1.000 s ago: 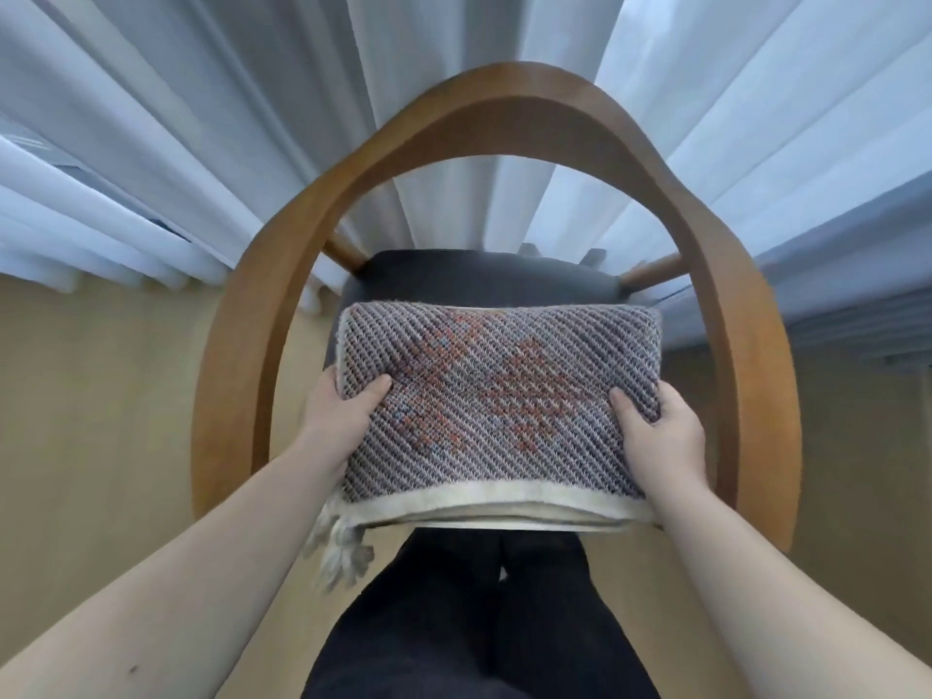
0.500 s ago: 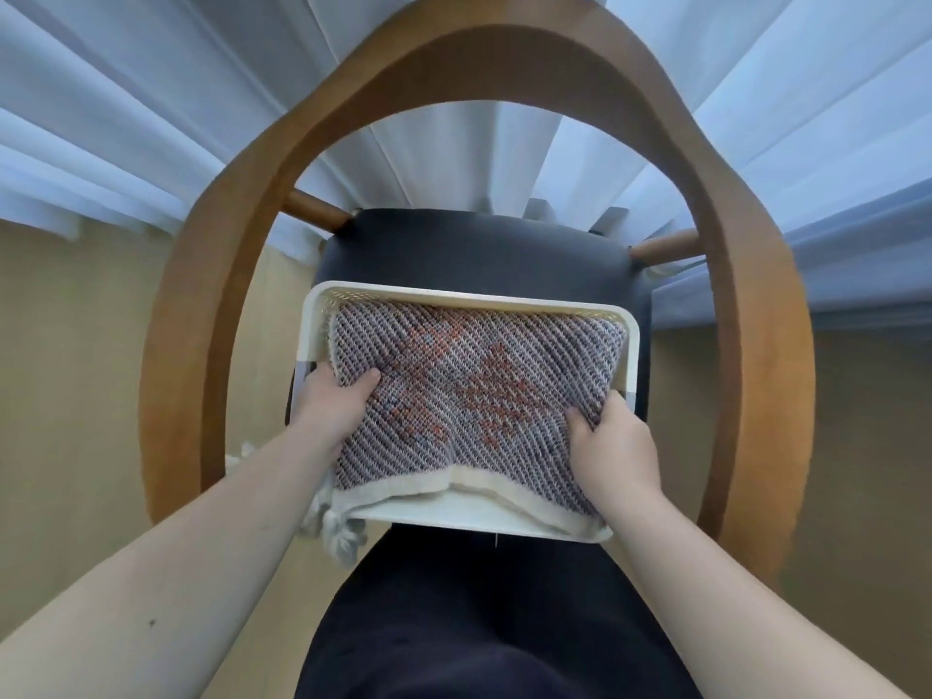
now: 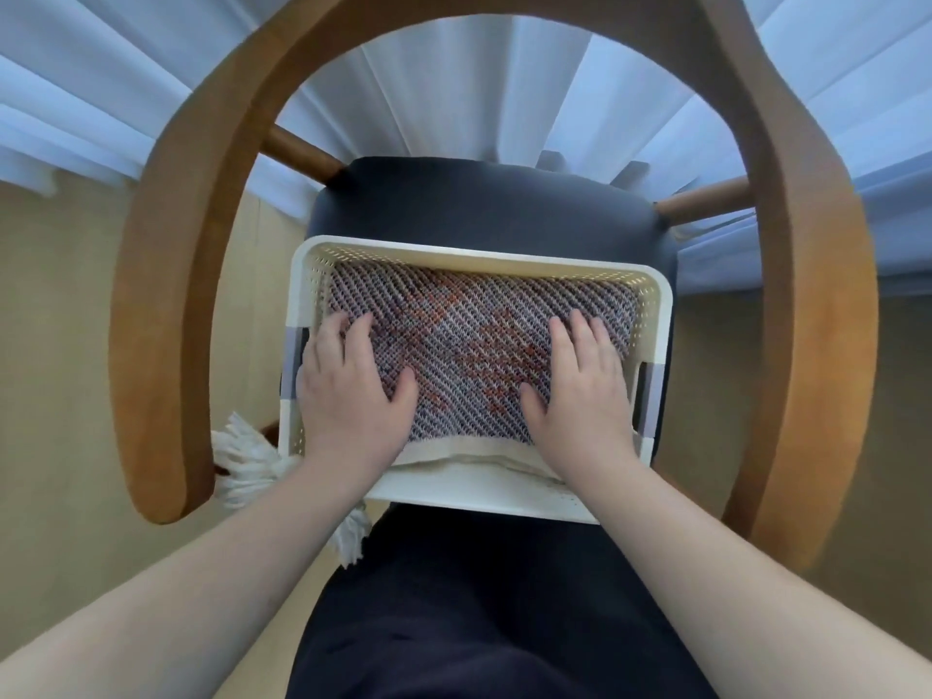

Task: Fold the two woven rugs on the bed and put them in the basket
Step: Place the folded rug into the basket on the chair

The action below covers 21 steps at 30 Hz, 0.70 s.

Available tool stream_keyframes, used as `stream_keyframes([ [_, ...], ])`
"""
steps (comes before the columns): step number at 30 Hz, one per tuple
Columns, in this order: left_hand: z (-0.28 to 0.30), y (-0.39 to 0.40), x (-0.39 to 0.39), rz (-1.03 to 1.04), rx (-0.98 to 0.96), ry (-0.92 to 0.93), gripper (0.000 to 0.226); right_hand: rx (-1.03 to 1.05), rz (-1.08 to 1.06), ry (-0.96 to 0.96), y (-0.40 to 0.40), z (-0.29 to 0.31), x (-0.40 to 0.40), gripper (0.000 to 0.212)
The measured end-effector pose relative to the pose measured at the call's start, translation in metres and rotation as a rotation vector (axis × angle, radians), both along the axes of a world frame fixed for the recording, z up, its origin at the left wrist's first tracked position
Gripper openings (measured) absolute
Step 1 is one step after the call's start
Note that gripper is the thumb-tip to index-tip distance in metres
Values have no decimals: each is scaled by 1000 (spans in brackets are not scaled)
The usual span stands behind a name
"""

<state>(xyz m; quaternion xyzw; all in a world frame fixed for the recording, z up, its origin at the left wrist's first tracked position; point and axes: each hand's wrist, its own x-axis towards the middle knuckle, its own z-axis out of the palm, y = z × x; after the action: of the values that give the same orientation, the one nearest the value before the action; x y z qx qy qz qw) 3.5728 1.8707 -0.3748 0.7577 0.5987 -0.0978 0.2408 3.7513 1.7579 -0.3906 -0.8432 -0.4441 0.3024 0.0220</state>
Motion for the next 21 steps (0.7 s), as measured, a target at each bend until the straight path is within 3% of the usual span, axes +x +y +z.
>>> stream_keyframes([
  [8,-20,-30,-35,322,-314,-205,89,197,300,112,10,-2,-69,76],
  [16,-80,-2,-14,603,-387,-296,62,23,513,270,32,-38,-86,88],
  [21,-81,8,-23,872,-500,-648,51,-28,522,272,42,-50,-92,101],
])
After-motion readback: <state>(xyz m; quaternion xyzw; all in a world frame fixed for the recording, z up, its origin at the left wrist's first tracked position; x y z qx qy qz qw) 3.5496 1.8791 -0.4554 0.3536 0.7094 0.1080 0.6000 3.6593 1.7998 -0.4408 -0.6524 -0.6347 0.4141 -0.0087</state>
